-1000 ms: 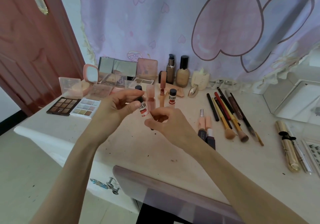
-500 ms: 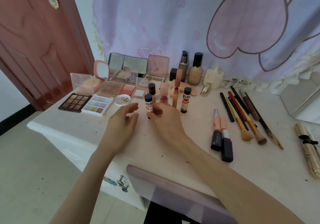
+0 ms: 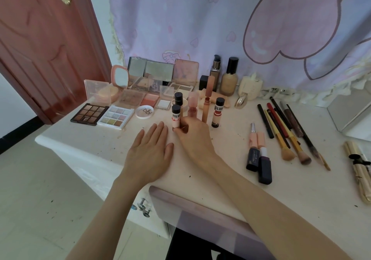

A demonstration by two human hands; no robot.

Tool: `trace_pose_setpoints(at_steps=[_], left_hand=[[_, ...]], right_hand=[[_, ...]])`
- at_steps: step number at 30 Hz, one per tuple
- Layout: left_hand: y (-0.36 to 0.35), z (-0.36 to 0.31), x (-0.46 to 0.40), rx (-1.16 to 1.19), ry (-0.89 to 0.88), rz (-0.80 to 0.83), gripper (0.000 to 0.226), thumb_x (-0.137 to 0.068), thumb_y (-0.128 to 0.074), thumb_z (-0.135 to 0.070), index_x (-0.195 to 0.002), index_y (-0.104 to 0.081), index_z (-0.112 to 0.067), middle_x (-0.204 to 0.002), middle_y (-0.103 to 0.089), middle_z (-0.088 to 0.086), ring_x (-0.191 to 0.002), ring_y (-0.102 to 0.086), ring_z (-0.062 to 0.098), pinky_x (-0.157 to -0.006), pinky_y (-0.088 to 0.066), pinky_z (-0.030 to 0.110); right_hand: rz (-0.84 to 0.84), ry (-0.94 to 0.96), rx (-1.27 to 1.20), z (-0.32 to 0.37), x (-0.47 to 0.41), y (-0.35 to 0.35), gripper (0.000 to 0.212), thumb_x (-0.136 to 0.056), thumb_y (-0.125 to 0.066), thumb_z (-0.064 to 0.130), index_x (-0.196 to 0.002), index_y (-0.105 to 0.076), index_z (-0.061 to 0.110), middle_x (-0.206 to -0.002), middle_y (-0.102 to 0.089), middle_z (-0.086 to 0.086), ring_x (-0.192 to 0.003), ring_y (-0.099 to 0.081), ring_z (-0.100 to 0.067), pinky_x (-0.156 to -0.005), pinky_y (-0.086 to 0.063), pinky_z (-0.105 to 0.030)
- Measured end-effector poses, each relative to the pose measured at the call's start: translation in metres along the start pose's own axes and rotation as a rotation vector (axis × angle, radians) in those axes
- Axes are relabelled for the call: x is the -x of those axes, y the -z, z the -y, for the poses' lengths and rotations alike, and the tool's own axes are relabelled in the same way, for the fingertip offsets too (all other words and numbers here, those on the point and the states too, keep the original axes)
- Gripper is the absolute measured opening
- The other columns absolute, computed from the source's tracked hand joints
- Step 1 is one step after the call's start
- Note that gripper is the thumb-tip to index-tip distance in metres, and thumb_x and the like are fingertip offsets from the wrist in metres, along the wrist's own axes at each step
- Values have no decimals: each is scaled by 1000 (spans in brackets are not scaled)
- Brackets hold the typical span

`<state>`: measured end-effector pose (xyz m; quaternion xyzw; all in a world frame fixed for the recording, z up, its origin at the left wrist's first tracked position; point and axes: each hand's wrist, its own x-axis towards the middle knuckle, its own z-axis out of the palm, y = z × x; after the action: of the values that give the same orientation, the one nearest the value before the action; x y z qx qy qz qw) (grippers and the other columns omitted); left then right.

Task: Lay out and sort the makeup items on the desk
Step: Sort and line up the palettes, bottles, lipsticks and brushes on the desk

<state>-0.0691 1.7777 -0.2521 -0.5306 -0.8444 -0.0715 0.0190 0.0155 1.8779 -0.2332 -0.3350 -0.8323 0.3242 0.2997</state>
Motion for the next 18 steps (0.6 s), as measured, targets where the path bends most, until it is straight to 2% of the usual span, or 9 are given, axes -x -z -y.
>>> trace_pose_setpoints(at_steps=[3,5,7,8,9,11,14,18], left_hand=[[2,-2,3,28,11,-19,92,-67,17,-53,-149,-10,-19,-157,-5,-5,-144,-2,10,-115,2,31],[4,-2,9,150,21,-133,82,-78,-2,-54,-141,-37,-16,-150,-32,-1,-140,-25,15,-114,-14,32],[8,-4,17,359,68,-304,55,-86,-29,-45,-117,-63,-15,-125,-60,0,-119,-52,20,-99,-35,29],[11,-8,21,454,84,-356,45,-86,-37,-41,-108,-67,-16,-112,-66,-2,-106,-58,18,-89,-40,27],[14,-15,24,517,70,-376,40,-86,-39,-40,-103,-68,-18,-105,-67,-5,-97,-60,15,-83,-42,26],[21,-36,24,549,-20,-354,31,-90,-44,-35,-105,-67,-19,-103,-66,-7,-92,-59,11,-79,-45,25],[20,-72,18,519,-167,-236,28,-94,-48,-21,-119,-60,-19,-117,-59,-5,-103,-56,13,-86,-42,25],[7,-105,9,403,-310,-134,36,-98,-38,-22,-128,-54,-12,-129,-54,3,-118,-50,20,-97,-30,22]], right_hand=[[11,-5,-21,0,6,4,11,-84,-63,12,-91,-65,3,-93,-65,-10,-87,-59,-24,-81,-46,-36],[16,-30,-26,0,11,12,21,-86,-62,14,-105,-63,6,-106,-63,-8,-95,-58,-21,-88,-47,-34],[3,-31,-27,1,17,26,26,-88,-61,18,-112,-61,9,-111,-61,-5,-94,-57,-15,-87,-46,-26],[-11,-18,-27,1,21,35,26,-88,-61,19,-112,-62,10,-109,-62,-3,-90,-56,-12,-83,-45,-22],[-28,1,-28,1,26,46,24,-89,-61,21,-111,-62,10,-106,-63,-2,-85,-55,-10,-79,-44,-18],[-71,35,-25,0,35,70,24,-90,-60,23,-110,-64,11,-100,-64,0,-79,-54,-6,-70,-42,-8],[-119,18,19,-10,46,111,24,-90,-59,23,-113,-64,15,-96,-63,6,-75,-52,2,-68,-39,0],[-194,-83,66,-38,60,164,19,-91,-58,24,-106,-65,16,-82,-58,15,-69,-53,7,-62,-41,-2]])
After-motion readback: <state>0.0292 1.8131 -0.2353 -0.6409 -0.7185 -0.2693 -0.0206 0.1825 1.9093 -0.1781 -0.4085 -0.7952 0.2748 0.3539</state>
